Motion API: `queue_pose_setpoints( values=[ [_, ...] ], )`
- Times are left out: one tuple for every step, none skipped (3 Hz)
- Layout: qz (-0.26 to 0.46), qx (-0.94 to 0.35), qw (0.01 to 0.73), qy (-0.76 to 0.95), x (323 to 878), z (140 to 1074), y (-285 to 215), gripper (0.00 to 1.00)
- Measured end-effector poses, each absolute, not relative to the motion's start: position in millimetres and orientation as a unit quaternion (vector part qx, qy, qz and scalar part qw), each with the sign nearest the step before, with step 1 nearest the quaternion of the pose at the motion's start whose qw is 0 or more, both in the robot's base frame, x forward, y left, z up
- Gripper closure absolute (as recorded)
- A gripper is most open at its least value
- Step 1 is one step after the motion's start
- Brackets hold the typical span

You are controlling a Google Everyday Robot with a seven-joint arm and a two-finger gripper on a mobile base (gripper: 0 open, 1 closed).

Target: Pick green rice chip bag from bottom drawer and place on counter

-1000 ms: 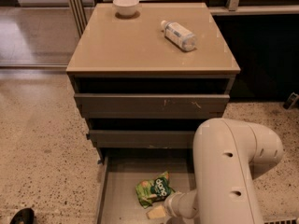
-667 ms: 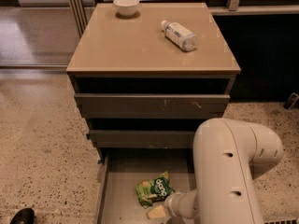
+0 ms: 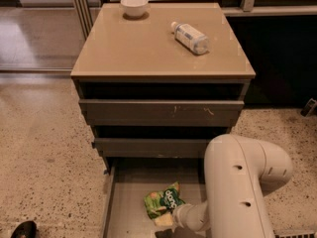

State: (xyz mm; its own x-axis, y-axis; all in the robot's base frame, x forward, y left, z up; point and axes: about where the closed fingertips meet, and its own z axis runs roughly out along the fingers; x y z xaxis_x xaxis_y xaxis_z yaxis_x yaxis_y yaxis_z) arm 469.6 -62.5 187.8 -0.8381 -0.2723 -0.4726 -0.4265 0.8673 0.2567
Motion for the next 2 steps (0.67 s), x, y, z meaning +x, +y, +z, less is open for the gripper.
queue_pose_setpoints(
  values=[
    [0.180, -0.149, 0.214, 0.948, 491.3, 155.4, -58.0, 0.00],
    [0.180, -0.149, 0.214, 0.948, 491.3, 155.4, -58.0, 0.00]
  ],
)
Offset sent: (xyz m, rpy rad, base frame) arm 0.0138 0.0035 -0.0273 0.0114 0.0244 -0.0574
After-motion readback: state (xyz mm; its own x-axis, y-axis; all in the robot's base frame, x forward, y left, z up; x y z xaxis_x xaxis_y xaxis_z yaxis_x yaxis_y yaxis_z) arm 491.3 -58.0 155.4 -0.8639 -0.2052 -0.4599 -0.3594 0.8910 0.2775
